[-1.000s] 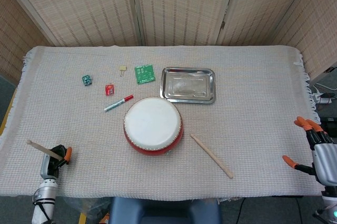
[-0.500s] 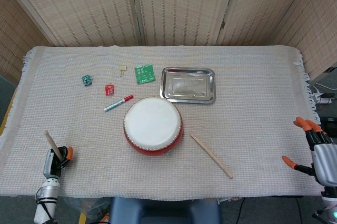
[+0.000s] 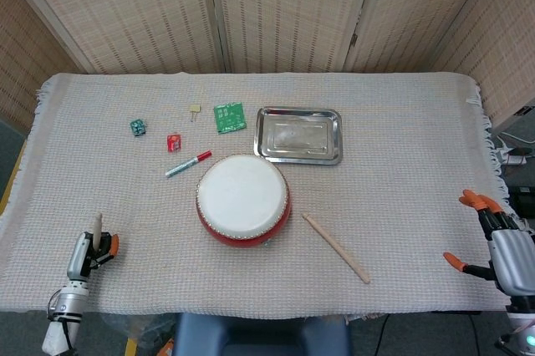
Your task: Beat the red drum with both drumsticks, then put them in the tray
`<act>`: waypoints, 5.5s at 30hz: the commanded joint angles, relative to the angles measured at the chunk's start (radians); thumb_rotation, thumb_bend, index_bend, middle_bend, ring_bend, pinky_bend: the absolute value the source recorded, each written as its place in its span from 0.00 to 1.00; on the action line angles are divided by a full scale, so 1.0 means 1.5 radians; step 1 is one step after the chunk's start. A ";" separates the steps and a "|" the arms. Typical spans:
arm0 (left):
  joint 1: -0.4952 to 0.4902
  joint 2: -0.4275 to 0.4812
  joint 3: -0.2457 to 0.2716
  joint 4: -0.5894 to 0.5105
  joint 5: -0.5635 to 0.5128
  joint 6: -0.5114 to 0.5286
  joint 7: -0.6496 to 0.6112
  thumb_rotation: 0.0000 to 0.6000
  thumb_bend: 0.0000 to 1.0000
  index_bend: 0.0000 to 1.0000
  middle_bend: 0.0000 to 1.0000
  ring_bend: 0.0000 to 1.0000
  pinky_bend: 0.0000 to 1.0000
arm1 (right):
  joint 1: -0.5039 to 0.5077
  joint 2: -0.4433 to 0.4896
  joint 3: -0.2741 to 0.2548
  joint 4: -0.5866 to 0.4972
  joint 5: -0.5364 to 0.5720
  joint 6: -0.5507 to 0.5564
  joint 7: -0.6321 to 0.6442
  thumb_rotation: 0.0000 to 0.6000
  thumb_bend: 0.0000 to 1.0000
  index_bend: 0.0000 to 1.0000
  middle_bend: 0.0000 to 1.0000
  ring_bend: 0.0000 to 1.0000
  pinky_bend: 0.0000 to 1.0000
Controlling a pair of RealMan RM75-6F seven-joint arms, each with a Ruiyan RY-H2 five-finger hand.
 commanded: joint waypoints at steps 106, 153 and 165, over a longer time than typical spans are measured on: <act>-0.086 0.311 0.025 -0.342 0.047 0.070 0.529 1.00 0.71 1.00 1.00 1.00 1.00 | 0.254 -0.274 0.089 0.094 0.140 -0.320 0.177 1.00 0.40 0.57 0.16 0.05 0.20; -0.084 0.306 0.040 -0.345 0.065 0.070 0.541 1.00 0.71 1.00 1.00 1.00 1.00 | 0.320 -0.413 -0.045 0.572 -0.074 -0.228 1.140 0.98 0.29 0.41 0.37 0.25 0.28; -0.083 0.309 0.044 -0.350 0.070 0.073 0.545 1.00 0.70 1.00 1.00 1.00 1.00 | 0.327 -0.440 -0.065 0.594 -0.060 -0.251 1.120 0.98 0.09 0.60 0.47 0.32 0.32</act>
